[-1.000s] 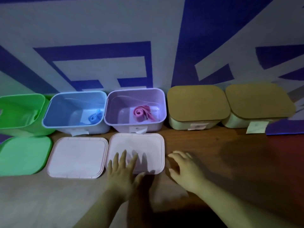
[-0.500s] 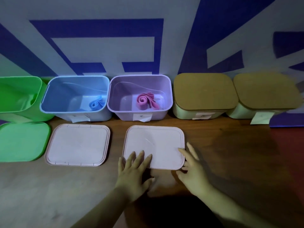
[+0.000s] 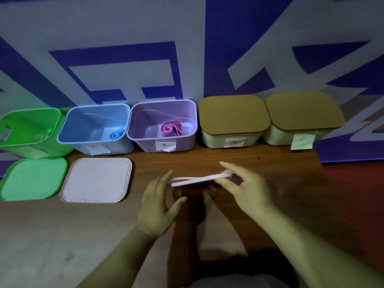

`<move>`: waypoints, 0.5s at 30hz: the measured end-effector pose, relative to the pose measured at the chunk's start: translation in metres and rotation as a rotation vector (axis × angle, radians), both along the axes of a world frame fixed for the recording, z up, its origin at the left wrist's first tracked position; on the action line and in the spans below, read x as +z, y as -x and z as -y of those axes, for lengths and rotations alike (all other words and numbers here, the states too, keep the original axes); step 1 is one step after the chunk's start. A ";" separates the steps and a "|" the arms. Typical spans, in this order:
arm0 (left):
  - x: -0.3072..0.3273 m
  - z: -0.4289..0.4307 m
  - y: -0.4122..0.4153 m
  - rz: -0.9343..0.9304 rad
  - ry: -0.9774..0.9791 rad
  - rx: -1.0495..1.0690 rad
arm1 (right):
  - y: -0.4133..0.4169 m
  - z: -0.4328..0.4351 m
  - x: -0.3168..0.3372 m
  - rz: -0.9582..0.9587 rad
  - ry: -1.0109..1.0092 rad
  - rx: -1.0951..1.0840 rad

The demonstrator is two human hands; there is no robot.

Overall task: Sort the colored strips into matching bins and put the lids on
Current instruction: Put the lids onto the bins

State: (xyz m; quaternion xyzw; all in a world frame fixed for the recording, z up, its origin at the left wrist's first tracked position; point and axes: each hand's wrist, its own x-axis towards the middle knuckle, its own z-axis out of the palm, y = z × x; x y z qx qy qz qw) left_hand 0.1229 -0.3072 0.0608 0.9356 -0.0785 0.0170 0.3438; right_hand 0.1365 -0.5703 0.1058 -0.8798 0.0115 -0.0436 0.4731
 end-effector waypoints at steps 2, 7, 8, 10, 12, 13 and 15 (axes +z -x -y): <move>0.016 0.010 0.002 0.008 0.038 0.035 | -0.004 -0.005 0.015 -0.102 -0.310 -0.099; 0.047 0.022 0.017 0.037 -0.089 0.132 | -0.013 -0.006 0.029 -0.142 -0.588 -0.222; 0.052 0.022 0.020 0.012 -0.106 0.154 | -0.014 -0.005 0.029 -0.168 -0.627 -0.255; 0.060 0.019 0.025 -0.074 -0.122 0.176 | -0.019 -0.003 0.028 -0.261 -0.703 -0.326; 0.064 0.014 0.027 -0.125 -0.148 0.171 | -0.027 -0.005 0.026 -0.367 -0.800 -0.390; 0.066 0.011 0.028 -0.144 -0.176 0.163 | -0.032 -0.007 0.026 -0.398 -0.838 -0.416; 0.070 0.002 0.024 -0.150 -0.253 0.125 | -0.043 -0.013 0.029 -0.391 -0.854 -0.441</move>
